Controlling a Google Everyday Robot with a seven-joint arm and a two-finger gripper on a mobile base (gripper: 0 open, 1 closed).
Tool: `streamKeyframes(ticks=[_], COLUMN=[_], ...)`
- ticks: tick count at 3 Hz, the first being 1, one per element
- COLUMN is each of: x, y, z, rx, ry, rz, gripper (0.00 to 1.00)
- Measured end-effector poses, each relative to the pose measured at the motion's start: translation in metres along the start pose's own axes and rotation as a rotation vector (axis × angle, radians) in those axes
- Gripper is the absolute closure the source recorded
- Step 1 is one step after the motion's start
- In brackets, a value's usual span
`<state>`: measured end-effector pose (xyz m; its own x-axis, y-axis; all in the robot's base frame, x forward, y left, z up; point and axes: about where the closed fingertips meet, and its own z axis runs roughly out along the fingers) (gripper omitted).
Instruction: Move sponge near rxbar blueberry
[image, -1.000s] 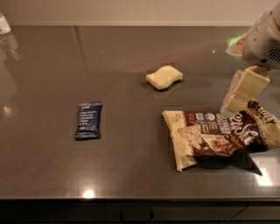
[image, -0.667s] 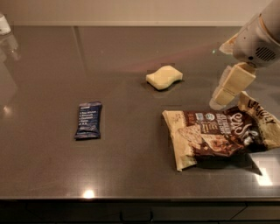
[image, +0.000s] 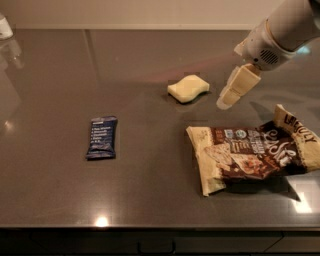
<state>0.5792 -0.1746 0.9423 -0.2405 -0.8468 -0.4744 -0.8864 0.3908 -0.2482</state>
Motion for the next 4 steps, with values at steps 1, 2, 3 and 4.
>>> streamKeyframes(ticks=[1,2,3,4], x=[-0.002,0.0,0.001,-0.004], y=[-0.026,-0.047,-0.06,-0.065], z=[0.032,0.065,0.093,0.111], rx=[-0.004,-0.03,-0.068,-0.101], ry=[0.004,0.012,0.015,0.005], rz=[0.021,0.043,0.074,0.093], gripper=[0.0,0.0,0.0,0.0])
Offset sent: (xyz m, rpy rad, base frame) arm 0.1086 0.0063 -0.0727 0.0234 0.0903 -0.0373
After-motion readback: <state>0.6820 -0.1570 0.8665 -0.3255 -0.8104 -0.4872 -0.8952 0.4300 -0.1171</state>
